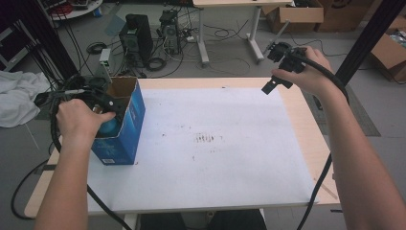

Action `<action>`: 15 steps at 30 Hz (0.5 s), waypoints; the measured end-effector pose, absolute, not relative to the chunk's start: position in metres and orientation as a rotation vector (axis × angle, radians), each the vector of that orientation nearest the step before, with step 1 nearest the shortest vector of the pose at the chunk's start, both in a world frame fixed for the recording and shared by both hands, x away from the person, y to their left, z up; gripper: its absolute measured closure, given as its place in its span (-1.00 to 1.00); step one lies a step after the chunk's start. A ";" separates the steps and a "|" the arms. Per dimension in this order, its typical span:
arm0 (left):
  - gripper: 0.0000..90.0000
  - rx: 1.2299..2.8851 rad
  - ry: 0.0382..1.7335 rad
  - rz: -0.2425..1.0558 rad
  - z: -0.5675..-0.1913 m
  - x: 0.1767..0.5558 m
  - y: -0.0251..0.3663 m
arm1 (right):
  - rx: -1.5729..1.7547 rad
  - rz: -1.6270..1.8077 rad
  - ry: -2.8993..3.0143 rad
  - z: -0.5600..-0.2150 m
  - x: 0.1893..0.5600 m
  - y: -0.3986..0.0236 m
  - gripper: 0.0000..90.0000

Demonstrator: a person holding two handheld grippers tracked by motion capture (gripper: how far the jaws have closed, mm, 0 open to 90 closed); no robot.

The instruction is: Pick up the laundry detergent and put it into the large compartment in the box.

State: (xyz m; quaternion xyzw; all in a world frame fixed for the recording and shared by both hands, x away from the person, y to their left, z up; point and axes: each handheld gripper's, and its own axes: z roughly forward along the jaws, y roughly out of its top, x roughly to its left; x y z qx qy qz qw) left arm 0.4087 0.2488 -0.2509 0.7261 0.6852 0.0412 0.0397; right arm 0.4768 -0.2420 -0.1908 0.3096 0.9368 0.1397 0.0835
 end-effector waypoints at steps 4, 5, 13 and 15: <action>-0.60 2.260 2.056 0.147 -0.239 0.406 0.244 | 0.926 0.416 2.795 -0.191 0.476 -0.241 -0.47; -0.61 2.260 2.056 0.147 -0.239 0.406 0.244 | 0.926 0.416 2.795 -0.191 0.476 -0.241 -0.47; -0.64 2.339 1.933 0.184 -0.219 0.399 0.221 | 0.933 0.417 2.794 -0.190 0.472 -0.241 -0.47; -0.65 2.385 1.868 0.185 -0.210 0.397 0.207 | 0.940 0.411 2.795 -0.190 0.472 -0.241 -0.47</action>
